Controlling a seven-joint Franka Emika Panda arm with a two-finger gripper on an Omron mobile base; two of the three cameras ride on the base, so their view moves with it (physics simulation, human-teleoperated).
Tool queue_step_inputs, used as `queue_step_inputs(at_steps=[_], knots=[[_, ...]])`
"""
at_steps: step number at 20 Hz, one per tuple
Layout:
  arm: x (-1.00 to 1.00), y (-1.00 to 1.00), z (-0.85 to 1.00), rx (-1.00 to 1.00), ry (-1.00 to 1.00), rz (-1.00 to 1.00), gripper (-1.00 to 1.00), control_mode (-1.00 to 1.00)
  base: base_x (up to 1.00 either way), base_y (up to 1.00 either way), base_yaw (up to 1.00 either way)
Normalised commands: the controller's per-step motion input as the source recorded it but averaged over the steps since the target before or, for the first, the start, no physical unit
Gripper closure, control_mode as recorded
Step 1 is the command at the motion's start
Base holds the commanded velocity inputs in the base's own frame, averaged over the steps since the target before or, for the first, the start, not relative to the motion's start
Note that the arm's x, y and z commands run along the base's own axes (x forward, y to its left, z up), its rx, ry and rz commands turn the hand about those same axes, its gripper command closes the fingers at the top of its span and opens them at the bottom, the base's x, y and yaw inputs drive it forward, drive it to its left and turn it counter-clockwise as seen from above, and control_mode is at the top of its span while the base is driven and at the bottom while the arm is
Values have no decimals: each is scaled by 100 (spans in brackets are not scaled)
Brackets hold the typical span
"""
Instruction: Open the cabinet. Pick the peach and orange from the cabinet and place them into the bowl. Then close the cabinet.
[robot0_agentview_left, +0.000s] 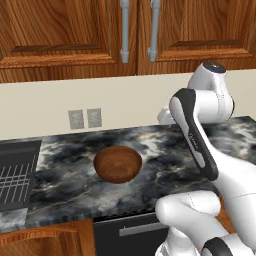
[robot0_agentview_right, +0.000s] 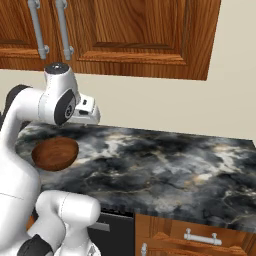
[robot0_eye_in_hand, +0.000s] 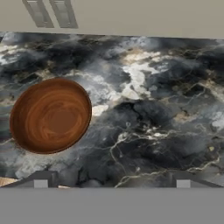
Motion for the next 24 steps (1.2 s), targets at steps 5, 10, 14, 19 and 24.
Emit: queue_step_inputs(at_steps=[5, 10, 14, 19, 24], knots=[[-29, 19, 25, 0, -21, -1, -100, -100, 0, 0, 0], [-13, 17, 54, -1, -24, -7, -100, -100, 0, 0, 0], [-7, 10, 58, -2, -24, -7, -100, -100, 0, 0, 0], [0, 9, 67, -5, -17, -4, -100, -100, 0, 0, 0], [0, 8, 70, -5, -15, 0, -100, -100, 0, 0, 0]])
